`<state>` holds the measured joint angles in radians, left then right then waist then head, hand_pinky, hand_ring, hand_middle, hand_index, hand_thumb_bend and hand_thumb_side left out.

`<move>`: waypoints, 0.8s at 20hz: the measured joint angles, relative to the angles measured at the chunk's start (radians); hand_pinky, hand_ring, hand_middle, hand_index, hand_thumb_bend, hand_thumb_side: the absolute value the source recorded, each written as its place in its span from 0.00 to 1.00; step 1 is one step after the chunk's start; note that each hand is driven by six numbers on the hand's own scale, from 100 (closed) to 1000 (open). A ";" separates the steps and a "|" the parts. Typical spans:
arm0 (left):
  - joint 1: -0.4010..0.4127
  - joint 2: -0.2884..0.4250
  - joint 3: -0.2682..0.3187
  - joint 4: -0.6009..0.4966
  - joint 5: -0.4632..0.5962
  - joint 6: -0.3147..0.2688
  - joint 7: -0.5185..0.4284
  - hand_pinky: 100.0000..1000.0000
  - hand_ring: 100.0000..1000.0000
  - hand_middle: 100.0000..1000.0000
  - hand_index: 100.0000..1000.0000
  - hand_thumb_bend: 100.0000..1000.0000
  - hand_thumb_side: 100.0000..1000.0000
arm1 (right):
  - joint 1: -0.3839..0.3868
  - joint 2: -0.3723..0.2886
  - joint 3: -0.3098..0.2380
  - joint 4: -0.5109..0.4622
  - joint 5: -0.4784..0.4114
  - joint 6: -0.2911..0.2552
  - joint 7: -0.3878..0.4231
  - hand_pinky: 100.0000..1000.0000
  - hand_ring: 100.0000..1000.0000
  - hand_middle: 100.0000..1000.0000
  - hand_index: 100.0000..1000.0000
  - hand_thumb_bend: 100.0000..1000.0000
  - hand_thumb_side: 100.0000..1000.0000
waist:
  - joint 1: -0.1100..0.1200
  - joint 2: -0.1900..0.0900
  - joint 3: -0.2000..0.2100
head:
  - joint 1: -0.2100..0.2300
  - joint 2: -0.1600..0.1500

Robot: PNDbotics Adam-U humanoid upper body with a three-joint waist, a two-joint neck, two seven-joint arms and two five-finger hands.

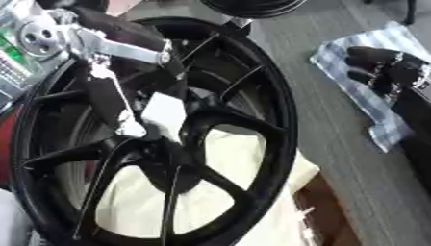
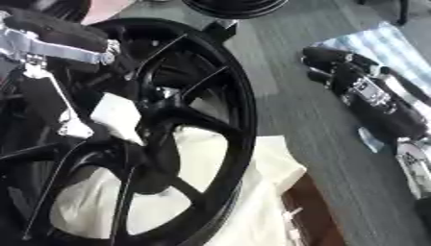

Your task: Pull the pin out of the wheel hub.

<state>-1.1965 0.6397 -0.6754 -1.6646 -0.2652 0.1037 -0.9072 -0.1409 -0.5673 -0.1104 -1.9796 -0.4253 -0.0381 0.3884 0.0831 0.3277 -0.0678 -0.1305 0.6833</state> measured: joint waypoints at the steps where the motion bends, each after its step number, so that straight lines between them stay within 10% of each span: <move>1: 0.000 0.000 0.009 -0.003 0.004 0.012 0.003 0.68 0.46 0.24 0.35 0.00 0.08 | 0.000 0.000 0.000 0.000 0.000 0.000 0.000 1.00 1.00 0.93 0.85 0.00 0.66 | 0.000 0.000 0.000 | 0.000 0.000; 9: 0.001 0.003 0.100 -0.077 0.059 0.124 0.089 0.64 0.38 0.11 0.23 0.00 0.11 | 0.001 0.000 -0.001 0.000 0.000 0.001 -0.004 1.00 1.00 0.93 0.85 0.00 0.65 | -0.002 0.000 0.007 | -0.001 0.000; 16: 0.044 0.091 0.315 -0.135 0.105 0.177 0.226 0.65 0.39 0.10 0.22 0.00 0.11 | 0.015 0.000 -0.014 0.000 -0.007 -0.010 -0.016 1.00 1.00 0.93 0.85 0.00 0.64 | -0.002 -0.003 0.034 | -0.015 0.002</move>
<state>-1.1525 0.7307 -0.3608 -1.7992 -0.1600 0.2803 -0.6807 -0.1256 -0.5672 -0.1240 -1.9796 -0.4322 -0.0477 0.3728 0.0809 0.3247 -0.0341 -0.1459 0.6855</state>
